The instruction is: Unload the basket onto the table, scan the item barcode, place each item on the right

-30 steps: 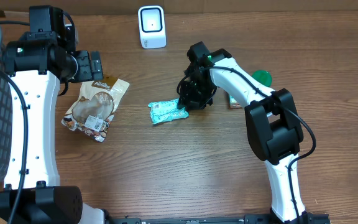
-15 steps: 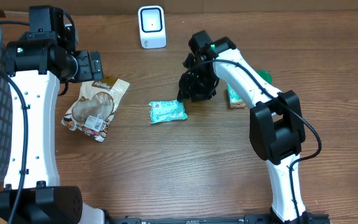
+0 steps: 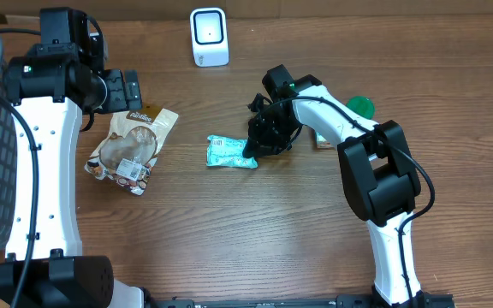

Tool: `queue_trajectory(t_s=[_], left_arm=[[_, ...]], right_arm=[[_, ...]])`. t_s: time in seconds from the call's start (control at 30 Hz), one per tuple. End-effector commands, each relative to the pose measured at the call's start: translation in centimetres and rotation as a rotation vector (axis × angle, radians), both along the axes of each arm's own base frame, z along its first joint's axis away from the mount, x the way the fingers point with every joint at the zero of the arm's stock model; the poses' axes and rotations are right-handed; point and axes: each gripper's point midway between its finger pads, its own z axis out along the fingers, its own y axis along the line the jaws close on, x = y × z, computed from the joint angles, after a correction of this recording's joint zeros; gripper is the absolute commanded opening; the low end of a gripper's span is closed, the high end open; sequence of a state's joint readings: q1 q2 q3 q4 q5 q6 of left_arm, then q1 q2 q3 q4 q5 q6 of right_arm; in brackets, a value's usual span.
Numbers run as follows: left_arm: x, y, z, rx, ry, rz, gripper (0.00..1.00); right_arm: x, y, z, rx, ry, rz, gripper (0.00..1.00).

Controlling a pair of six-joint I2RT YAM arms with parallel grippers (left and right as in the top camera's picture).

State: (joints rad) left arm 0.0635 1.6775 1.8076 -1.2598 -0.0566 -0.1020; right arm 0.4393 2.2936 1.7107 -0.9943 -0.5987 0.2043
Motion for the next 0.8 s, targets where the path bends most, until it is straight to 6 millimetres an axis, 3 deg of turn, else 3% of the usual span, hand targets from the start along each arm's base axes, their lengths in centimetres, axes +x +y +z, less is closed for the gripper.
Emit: queue_trajectory(t_s=[0.0, 0.17, 0.37, 0.53, 0.63, 0.77], left_arm=[[0.0, 0.0, 0.9, -0.007, -0.027, 0.008, 1.00], [0.0, 0.0, 0.9, -0.007, -0.027, 0.008, 0.99], [0.0, 0.0, 0.9, -0.007, -0.027, 0.008, 1.00], [0.0, 0.0, 0.9, -0.007, -0.027, 0.008, 0.99], [0.0, 0.0, 0.9, -0.007, -0.027, 0.008, 0.99], [0.0, 0.0, 0.9, -0.007, -0.027, 0.008, 1.00]], right_arm=[[-0.1, -0.2, 0.3, -0.002, -0.004, -0.012, 0.04], [1.1, -0.3, 2.8, 0.029, -0.066, -0.008, 0.04], [2.4, -0.4, 12.1, 0.124, -0.263, 0.038, 0.04], [1.1, -1.8, 18.8, 0.159, -0.359, 0.021, 0.04], [-0.7, -2.6, 20.8, 0.158, -0.361, 0.030, 0.04], [-2.3, -3.2, 21.5, 0.144, -0.330, 0.037, 0.04]])
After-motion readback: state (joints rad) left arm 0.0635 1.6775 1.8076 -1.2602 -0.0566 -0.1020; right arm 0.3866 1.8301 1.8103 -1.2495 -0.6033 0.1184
